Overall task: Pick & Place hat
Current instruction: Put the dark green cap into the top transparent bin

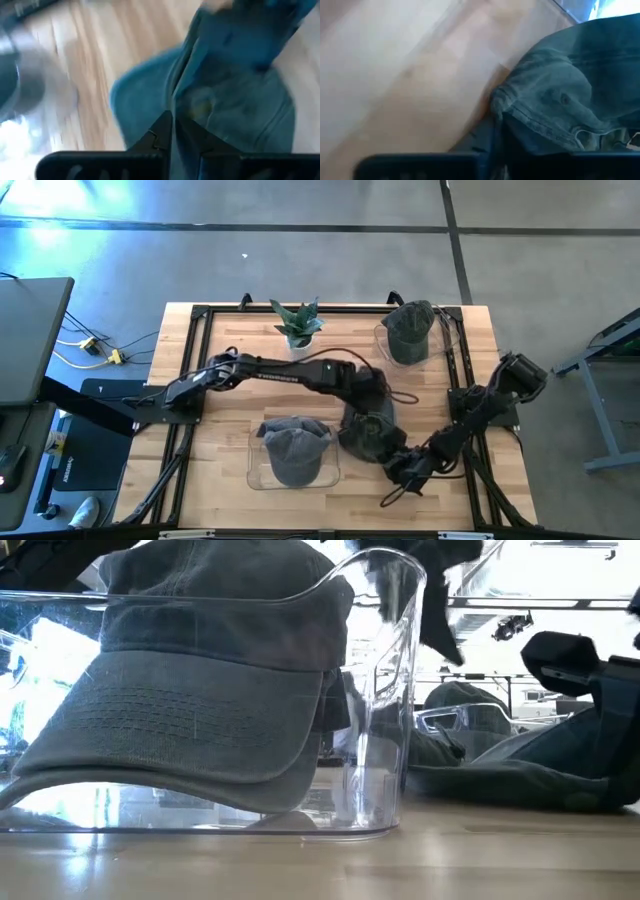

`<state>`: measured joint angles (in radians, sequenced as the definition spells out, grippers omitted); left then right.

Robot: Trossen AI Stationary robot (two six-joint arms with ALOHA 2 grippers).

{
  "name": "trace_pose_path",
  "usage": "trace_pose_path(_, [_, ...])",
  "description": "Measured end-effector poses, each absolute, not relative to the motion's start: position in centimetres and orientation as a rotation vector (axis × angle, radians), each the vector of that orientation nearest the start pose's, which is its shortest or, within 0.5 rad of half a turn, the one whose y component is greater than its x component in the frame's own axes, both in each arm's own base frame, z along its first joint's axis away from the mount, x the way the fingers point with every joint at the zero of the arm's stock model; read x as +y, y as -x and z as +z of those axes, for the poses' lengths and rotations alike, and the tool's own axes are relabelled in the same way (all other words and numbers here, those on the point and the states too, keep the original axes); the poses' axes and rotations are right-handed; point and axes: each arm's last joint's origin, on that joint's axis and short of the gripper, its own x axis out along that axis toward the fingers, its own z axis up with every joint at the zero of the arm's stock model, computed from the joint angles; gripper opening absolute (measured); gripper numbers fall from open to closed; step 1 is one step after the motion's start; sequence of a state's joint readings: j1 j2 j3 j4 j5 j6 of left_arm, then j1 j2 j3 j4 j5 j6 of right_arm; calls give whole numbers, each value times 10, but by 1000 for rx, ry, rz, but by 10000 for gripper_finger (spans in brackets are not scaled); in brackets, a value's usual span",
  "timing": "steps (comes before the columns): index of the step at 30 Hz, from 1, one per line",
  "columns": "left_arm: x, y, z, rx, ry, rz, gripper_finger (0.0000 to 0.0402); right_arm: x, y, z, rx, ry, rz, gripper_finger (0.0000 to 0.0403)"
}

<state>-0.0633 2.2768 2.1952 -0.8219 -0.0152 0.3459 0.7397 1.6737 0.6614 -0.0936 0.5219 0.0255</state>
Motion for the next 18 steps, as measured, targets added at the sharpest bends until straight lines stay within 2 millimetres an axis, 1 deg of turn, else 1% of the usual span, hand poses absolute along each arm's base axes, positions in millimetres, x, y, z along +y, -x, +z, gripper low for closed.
trace_pose_path(1, [-36, -501, 270, 857, -374, -210, 14, 170, -209, 107, 900, 634, 182, 15])
trace_pose_path(2, [-40, -503, 272, 827, -387, -217, 13, 169, -210, 107, 902, 635, 178, 11])
trace_pose_path(4, [-48, -506, 275, 771, -408, -227, 12, 168, -209, 110, 899, 627, 156, 19])
trace_pose_path(6, [-55, -508, 278, 725, -427, -238, 12, 162, -204, 116, 919, 635, 137, 17])
trace_pose_path(9, [-65, -509, 281, 678, -460, -254, 12, 155, -198, 138, 906, 581, 121, 6])
trace_pose_path(12, [-71, -510, 281, 663, -504, -255, 12, 143, -189, 155, 877, 465, 158, 11])
trace_pose_path(14, [-74, -513, 275, 628, -512, -252, 12, 134, -181, 162, 851, 400, 186, 7])
trace_pose_path(18, [-72, -515, 241, 632, -518, -233, 12, 114, -157, 163, 788, 260, 211, 7])
